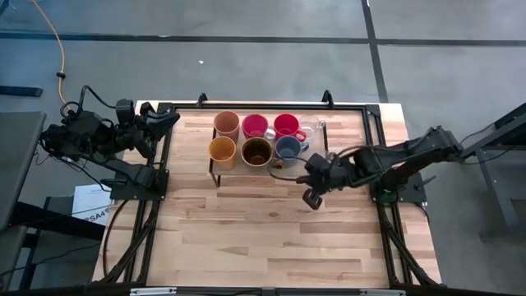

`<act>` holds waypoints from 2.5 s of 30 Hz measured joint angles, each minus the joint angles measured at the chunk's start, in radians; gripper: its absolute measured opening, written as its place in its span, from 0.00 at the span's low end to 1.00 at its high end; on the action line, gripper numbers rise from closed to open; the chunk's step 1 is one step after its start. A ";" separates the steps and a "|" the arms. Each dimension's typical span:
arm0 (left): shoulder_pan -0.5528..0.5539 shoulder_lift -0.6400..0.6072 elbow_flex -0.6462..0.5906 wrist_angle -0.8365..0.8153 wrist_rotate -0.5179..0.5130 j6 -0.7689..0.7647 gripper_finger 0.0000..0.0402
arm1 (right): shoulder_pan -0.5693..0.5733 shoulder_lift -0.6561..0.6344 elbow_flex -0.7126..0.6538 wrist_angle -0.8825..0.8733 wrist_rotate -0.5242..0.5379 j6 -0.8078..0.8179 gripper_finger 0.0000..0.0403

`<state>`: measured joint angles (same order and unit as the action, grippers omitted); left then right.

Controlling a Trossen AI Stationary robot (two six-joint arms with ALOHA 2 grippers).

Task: Stack small to large cups/mugs on shelf
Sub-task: Put the transparent mug on the shelf

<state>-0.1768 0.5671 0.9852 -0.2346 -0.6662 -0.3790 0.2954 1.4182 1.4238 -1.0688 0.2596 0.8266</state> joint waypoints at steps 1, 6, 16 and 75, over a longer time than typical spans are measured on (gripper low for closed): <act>0.000 0.000 0.000 0.000 0.000 0.000 0.00 | 0.010 0.001 0.000 -0.015 0.040 0.042 0.00; 0.000 0.000 0.000 0.000 0.000 0.000 0.00 | 0.015 0.000 0.000 -0.081 0.166 0.183 0.00; 0.000 0.000 0.000 0.000 0.000 0.000 0.00 | 0.004 0.000 0.000 -0.207 0.099 0.185 0.00; 0.000 0.000 0.000 0.001 0.000 0.005 0.00 | -0.301 -0.270 -0.001 -0.177 -0.294 -0.310 0.00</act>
<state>-0.1768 0.5674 0.9852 -0.2333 -0.6662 -0.3744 -0.0052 1.1482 1.4231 -1.2457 -0.0349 0.5167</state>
